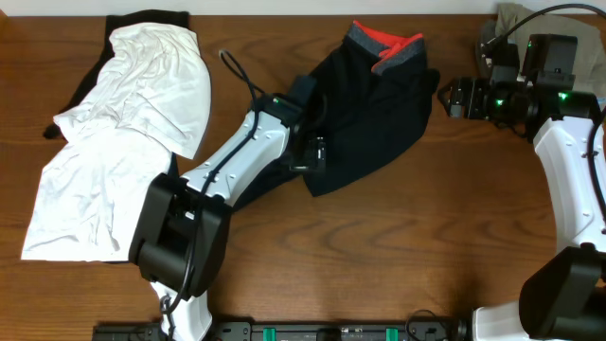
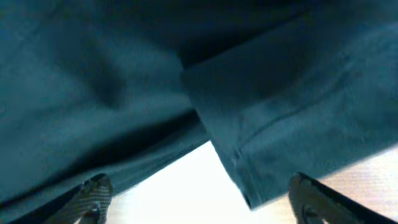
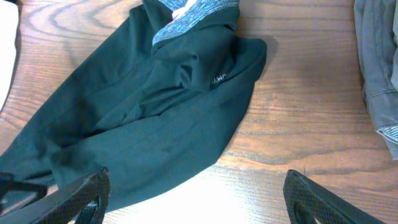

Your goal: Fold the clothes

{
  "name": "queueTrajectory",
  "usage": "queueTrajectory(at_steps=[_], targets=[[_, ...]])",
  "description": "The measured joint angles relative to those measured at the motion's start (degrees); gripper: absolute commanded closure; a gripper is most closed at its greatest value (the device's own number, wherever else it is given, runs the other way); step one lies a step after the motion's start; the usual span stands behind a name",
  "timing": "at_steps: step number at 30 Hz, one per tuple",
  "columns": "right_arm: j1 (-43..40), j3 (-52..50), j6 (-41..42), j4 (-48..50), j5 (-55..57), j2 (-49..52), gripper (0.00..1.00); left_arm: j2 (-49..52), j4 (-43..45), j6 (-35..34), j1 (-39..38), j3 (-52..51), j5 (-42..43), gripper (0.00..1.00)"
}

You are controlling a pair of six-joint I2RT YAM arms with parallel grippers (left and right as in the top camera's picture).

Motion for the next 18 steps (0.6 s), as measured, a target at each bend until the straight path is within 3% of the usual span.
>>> queueTrajectory(at_steps=[3, 8, 18], targets=[[0.0, 0.0, -0.02, 0.0, 0.0, 0.0, 0.13, 0.0, 4.31, -4.28, -0.61, -2.67, 0.0, 0.29], [0.0, 0.0, 0.0, -0.07, 0.0, 0.0, 0.12, 0.0, 7.48, -9.03, -3.3, -5.07, -0.02, 0.34], [0.0, 0.0, 0.0, -0.35, 0.0, 0.0, 0.12, 0.22, 7.45, -13.66, -5.9, -5.16, 0.0, 0.35]])
